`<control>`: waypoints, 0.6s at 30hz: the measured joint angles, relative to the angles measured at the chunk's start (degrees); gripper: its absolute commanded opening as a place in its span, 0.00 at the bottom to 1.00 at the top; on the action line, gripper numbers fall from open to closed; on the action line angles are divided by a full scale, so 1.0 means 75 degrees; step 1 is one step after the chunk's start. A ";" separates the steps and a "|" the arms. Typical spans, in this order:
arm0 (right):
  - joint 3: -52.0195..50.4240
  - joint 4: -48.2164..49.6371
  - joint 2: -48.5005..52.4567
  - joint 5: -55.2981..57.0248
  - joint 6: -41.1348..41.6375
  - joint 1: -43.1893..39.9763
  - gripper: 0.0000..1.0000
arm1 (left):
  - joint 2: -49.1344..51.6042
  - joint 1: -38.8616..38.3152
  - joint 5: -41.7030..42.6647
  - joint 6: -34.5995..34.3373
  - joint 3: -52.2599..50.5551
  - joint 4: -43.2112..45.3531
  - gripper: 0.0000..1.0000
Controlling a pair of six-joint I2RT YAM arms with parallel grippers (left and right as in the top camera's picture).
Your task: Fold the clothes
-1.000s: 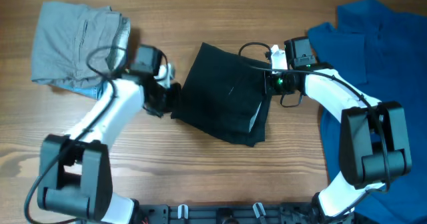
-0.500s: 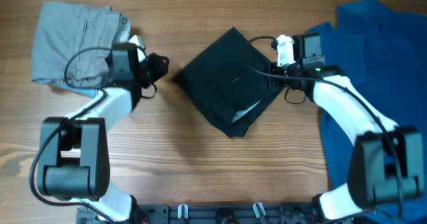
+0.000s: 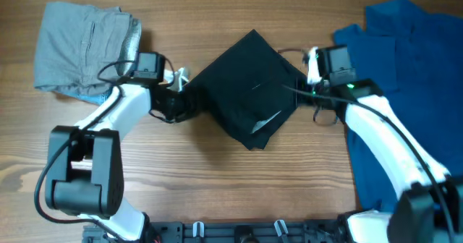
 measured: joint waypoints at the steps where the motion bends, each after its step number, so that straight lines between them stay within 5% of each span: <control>1: 0.0050 0.0554 -0.0117 0.0003 -0.0085 0.0000 0.08 | 0.0000 -0.0192 -0.0003 -0.0099 -0.0017 0.0245 0.04; 4: 0.0058 0.2323 0.0539 0.0382 -0.0265 0.0000 0.21 | 0.0000 -0.0944 -0.0131 -0.0522 -0.0029 0.0653 0.07; 7: 0.0052 0.2879 0.2174 0.0743 -0.0137 -0.0216 0.12 | 0.0000 -0.1043 -0.0414 -0.0560 -0.0032 0.0242 0.19; 8: 0.0050 0.2704 0.2430 0.0729 -0.0114 -0.0283 0.09 | -0.0003 -0.0988 -0.0443 -0.0460 -0.0020 0.0035 0.25; 11: 0.0079 0.1746 0.2576 0.0455 -0.0052 -0.0344 0.04 | -0.0111 -0.0475 -0.0516 -0.0082 -0.0035 -0.0606 0.65; 14: 0.0152 0.0070 0.2264 -0.0350 -0.0105 -0.0326 0.04 | -0.0306 0.0271 -0.0565 0.0134 -0.0038 -0.0842 0.82; 18: 0.0047 -0.0498 0.1198 -0.0714 -0.0460 -0.0023 0.11 | -0.0306 0.0568 -0.0612 0.0172 -0.0038 -0.0854 0.91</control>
